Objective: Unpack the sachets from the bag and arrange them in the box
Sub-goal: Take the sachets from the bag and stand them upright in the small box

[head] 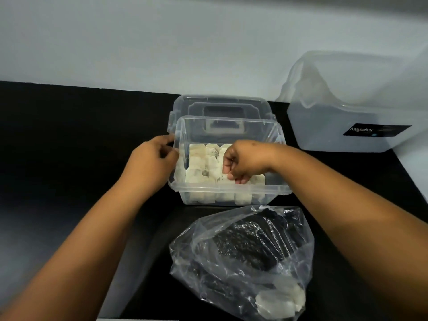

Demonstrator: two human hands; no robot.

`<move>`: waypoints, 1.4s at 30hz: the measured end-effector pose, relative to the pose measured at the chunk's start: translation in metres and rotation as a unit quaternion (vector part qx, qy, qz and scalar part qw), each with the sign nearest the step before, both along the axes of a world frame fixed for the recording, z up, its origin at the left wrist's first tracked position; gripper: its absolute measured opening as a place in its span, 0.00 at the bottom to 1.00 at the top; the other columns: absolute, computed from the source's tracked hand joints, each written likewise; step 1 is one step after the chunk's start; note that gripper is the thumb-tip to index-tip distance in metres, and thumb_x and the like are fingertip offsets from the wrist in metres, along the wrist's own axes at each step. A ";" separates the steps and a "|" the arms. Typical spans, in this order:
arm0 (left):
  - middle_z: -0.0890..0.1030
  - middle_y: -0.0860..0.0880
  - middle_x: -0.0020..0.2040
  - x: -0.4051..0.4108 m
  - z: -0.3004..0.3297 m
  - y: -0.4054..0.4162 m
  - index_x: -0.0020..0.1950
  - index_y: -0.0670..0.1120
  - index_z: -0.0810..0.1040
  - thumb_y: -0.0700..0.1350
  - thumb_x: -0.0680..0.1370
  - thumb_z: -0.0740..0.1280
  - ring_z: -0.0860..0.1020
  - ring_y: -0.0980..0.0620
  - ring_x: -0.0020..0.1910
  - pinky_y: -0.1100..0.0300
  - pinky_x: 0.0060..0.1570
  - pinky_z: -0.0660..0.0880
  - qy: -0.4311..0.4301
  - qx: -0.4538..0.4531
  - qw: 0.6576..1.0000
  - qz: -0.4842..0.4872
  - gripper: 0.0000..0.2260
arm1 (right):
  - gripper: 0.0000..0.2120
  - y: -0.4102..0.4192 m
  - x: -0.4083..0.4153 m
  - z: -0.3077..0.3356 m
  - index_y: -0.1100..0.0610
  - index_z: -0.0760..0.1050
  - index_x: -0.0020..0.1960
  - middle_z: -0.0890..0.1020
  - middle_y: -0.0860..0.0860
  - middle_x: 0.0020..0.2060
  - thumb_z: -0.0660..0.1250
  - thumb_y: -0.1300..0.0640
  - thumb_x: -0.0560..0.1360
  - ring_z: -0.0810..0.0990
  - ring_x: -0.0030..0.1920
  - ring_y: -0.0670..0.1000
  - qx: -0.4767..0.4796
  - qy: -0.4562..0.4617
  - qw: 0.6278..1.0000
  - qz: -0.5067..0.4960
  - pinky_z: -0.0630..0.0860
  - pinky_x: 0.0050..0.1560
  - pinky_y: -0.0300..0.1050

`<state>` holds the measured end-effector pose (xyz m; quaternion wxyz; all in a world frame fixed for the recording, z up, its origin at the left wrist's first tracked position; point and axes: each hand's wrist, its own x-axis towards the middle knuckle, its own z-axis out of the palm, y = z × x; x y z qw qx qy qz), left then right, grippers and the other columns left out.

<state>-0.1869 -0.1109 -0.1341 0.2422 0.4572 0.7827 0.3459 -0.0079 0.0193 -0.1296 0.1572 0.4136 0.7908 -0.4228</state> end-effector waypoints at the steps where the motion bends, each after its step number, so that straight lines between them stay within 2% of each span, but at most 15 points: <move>1: 0.81 0.57 0.44 -0.001 -0.001 0.000 0.69 0.51 0.73 0.46 0.79 0.63 0.80 0.59 0.42 0.67 0.41 0.75 0.001 0.001 1.000 0.000 0.17 | 0.05 0.000 -0.001 -0.003 0.64 0.77 0.50 0.82 0.56 0.39 0.69 0.68 0.74 0.82 0.38 0.52 0.004 -0.011 1.000 0.007 0.82 0.43 0.46; 4: 0.80 0.58 0.42 -0.002 -0.003 -0.001 0.69 0.51 0.73 0.46 0.79 0.64 0.80 0.60 0.41 0.68 0.40 0.74 -0.004 0.005 1.000 0.000 0.18 | 0.05 -0.001 -0.004 -0.010 0.58 0.79 0.46 0.84 0.54 0.42 0.69 0.66 0.74 0.82 0.37 0.50 0.041 -0.043 0.998 0.035 0.82 0.39 0.44; 8: 0.79 0.59 0.40 0.000 -0.002 0.000 0.70 0.51 0.72 0.46 0.79 0.63 0.78 0.63 0.39 0.71 0.37 0.70 0.006 0.005 1.000 -0.002 0.19 | 0.08 -0.003 -0.008 -0.013 0.55 0.78 0.43 0.85 0.54 0.44 0.67 0.67 0.74 0.80 0.35 0.50 0.076 -0.063 0.994 0.048 0.80 0.38 0.44; 12: 0.78 0.60 0.40 0.003 -0.002 -0.001 0.71 0.50 0.70 0.46 0.80 0.62 0.78 0.62 0.37 0.71 0.35 0.69 0.015 0.008 1.000 0.001 0.19 | 0.10 -0.004 -0.009 -0.014 0.52 0.76 0.39 0.86 0.53 0.44 0.68 0.66 0.73 0.83 0.39 0.53 0.104 -0.077 0.990 0.060 0.81 0.45 0.49; 17: 0.78 0.59 0.43 0.007 -0.001 -0.006 0.71 0.50 0.71 0.46 0.80 0.62 0.78 0.60 0.39 0.68 0.39 0.71 0.048 0.011 0.999 0.004 0.18 | 0.03 -0.007 -0.006 -0.008 0.54 0.80 0.43 0.85 0.50 0.41 0.72 0.62 0.72 0.80 0.36 0.49 0.132 -0.077 0.987 0.058 0.80 0.40 0.45; 20: 0.77 0.47 0.57 0.013 -0.001 -0.012 0.68 0.47 0.73 0.46 0.79 0.62 0.76 0.48 0.54 0.58 0.51 0.73 0.154 0.041 0.987 0.012 0.17 | 0.03 -0.011 0.001 0.002 0.55 0.80 0.45 0.82 0.45 0.37 0.73 0.59 0.72 0.80 0.38 0.48 0.177 -0.054 0.981 0.054 0.78 0.42 0.46; 22: 0.75 0.44 0.60 0.024 0.005 -0.020 0.66 0.45 0.76 0.45 0.79 0.63 0.72 0.44 0.58 0.57 0.50 0.69 0.229 0.082 0.970 0.025 0.16 | 0.02 -0.015 0.010 0.011 0.55 0.80 0.45 0.78 0.42 0.33 0.73 0.58 0.73 0.78 0.37 0.43 0.217 -0.025 0.975 0.046 0.76 0.42 0.43; 24: 0.74 0.44 0.59 0.038 0.012 -0.029 0.64 0.45 0.77 0.44 0.79 0.64 0.70 0.43 0.57 0.58 0.47 0.67 0.266 0.130 0.955 0.021 0.14 | 0.01 -0.021 0.020 0.021 0.55 0.80 0.45 0.78 0.41 0.32 0.71 0.58 0.74 0.75 0.34 0.38 0.236 0.016 0.971 0.027 0.72 0.38 0.40; 27: 0.75 0.45 0.56 0.061 0.016 -0.042 0.60 0.45 0.79 0.45 0.79 0.65 0.70 0.45 0.53 0.58 0.47 0.68 0.289 0.195 0.937 -0.034 0.12 | 0.03 -0.035 0.040 0.039 0.53 0.80 0.45 0.81 0.43 0.37 0.72 0.54 0.74 0.77 0.36 0.40 0.252 0.075 0.965 0.008 0.69 0.35 0.36; 29: 0.76 0.46 0.54 0.076 0.014 -0.049 0.59 0.44 0.80 0.46 0.78 0.65 0.71 0.47 0.50 0.58 0.48 0.67 0.293 0.222 0.926 -0.087 0.11 | 0.04 -0.048 0.055 0.051 0.53 0.81 0.44 0.82 0.45 0.38 0.73 0.53 0.73 0.79 0.37 0.41 0.236 0.119 0.964 -0.002 0.71 0.37 0.34; 32: 0.76 0.47 0.51 0.101 0.007 -0.062 0.57 0.44 0.80 0.45 0.78 0.65 0.72 0.49 0.48 0.60 0.48 0.67 0.280 0.236 0.918 -0.151 0.11 | 0.03 -0.068 0.085 0.065 0.54 0.82 0.44 0.81 0.44 0.34 0.73 0.55 0.73 0.77 0.33 0.37 0.182 0.175 0.968 0.002 0.70 0.36 0.28; 35: 0.76 0.48 0.51 0.123 -0.005 -0.071 0.57 0.44 0.80 0.46 0.78 0.64 0.74 0.49 0.47 0.58 0.46 0.71 0.258 0.213 0.915 -0.227 0.11 | 0.02 -0.084 0.117 0.060 0.54 0.82 0.44 0.82 0.46 0.34 0.73 0.56 0.73 0.76 0.32 0.37 0.109 0.187 0.976 -0.010 0.72 0.37 0.30; 38: 0.77 0.51 0.51 0.142 -0.024 -0.080 0.58 0.49 0.76 0.52 0.78 0.61 0.75 0.51 0.48 0.55 0.46 0.75 0.255 0.133 0.911 -0.296 0.12 | 0.01 -0.096 0.143 0.038 0.51 0.81 0.44 0.83 0.44 0.36 0.73 0.54 0.73 0.78 0.35 0.37 0.080 0.147 0.986 -0.004 0.74 0.39 0.33; 42: 0.73 0.54 0.58 0.163 -0.042 -0.090 0.62 0.53 0.70 0.63 0.78 0.54 0.70 0.52 0.57 0.56 0.57 0.67 0.266 -0.007 0.902 -0.341 0.20 | 0.01 -0.107 0.162 0.005 0.48 0.81 0.45 0.83 0.44 0.40 0.72 0.53 0.74 0.81 0.42 0.39 0.110 0.097 0.989 0.004 0.79 0.47 0.40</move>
